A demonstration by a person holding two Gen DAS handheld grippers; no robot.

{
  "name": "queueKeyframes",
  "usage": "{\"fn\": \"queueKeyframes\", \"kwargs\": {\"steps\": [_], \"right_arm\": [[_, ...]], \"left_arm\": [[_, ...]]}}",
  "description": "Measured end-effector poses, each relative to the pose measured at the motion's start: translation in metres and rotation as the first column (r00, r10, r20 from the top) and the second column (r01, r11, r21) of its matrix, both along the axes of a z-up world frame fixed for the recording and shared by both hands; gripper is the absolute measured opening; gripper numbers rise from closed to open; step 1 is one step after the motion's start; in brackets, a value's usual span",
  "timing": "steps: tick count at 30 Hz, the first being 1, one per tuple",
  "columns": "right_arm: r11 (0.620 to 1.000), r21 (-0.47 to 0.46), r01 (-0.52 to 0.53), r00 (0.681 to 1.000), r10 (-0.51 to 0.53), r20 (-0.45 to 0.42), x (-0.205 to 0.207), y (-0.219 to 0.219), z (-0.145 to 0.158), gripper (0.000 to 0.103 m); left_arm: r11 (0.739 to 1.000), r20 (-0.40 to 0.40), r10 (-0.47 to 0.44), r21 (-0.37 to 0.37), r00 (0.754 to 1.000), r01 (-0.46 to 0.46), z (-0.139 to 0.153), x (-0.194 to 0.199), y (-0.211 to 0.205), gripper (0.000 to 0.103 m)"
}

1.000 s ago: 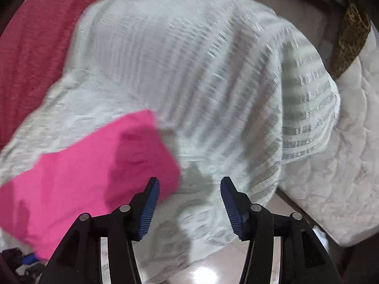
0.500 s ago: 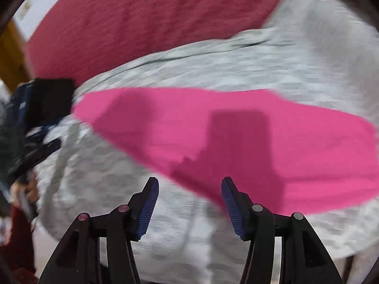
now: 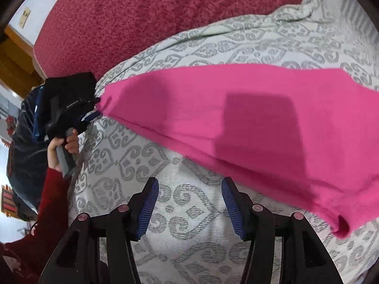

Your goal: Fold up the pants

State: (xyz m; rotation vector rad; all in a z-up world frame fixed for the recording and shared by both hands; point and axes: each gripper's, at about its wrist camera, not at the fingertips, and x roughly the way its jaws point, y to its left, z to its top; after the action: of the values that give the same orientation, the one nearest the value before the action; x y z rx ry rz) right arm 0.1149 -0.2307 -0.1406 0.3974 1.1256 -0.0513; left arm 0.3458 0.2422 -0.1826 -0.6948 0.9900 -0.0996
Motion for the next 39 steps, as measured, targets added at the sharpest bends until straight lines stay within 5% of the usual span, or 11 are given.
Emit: {"fn": "queueKeyframes", "kwargs": {"steps": [9,11,12,15,23,30,35,39], "right_arm": [[0.996,0.044,0.072,0.997,-0.072,-0.013,-0.004,0.003,-0.01,0.057],[0.993,0.062,0.096,0.995,-0.095,-0.01,-0.003,0.002,-0.013,0.057],[0.993,0.069,0.1,0.995,-0.1,-0.01,-0.002,0.002,-0.014,0.057],[0.99,0.082,0.116,0.993,-0.116,-0.004,-0.002,0.002,-0.015,0.057],[0.963,0.093,0.251,0.967,-0.253,0.011,-0.034,-0.028,-0.008,0.057],[0.9,0.11,0.421,0.903,-0.427,0.038,-0.09,-0.063,0.006,0.058],[0.78,0.252,0.573,0.793,-0.605,0.071,-0.116,-0.098,0.003,0.071],[0.769,0.267,0.581,0.778,-0.621,0.098,-0.099,-0.1,-0.004,0.08]], "left_arm": [[0.999,0.014,-0.038,0.019,0.999,0.038,0.0,0.0,-0.005,0.051],[0.999,0.033,-0.031,-0.011,0.999,0.032,-0.002,0.009,-0.005,0.035],[0.997,0.035,-0.052,-0.05,0.998,0.054,-0.007,0.014,-0.005,0.007],[0.99,0.063,-0.041,-0.134,0.997,0.049,-0.016,0.016,0.0,0.007],[0.992,0.171,-0.046,-0.109,0.984,0.065,0.011,0.005,0.001,0.007],[0.993,0.189,-0.054,-0.095,0.981,0.072,0.014,0.004,-0.001,0.007],[0.993,0.181,-0.052,-0.091,0.982,0.07,0.012,0.004,0.0,0.007],[0.994,0.175,-0.056,-0.085,0.983,0.072,0.01,0.005,0.0,0.007]]}}
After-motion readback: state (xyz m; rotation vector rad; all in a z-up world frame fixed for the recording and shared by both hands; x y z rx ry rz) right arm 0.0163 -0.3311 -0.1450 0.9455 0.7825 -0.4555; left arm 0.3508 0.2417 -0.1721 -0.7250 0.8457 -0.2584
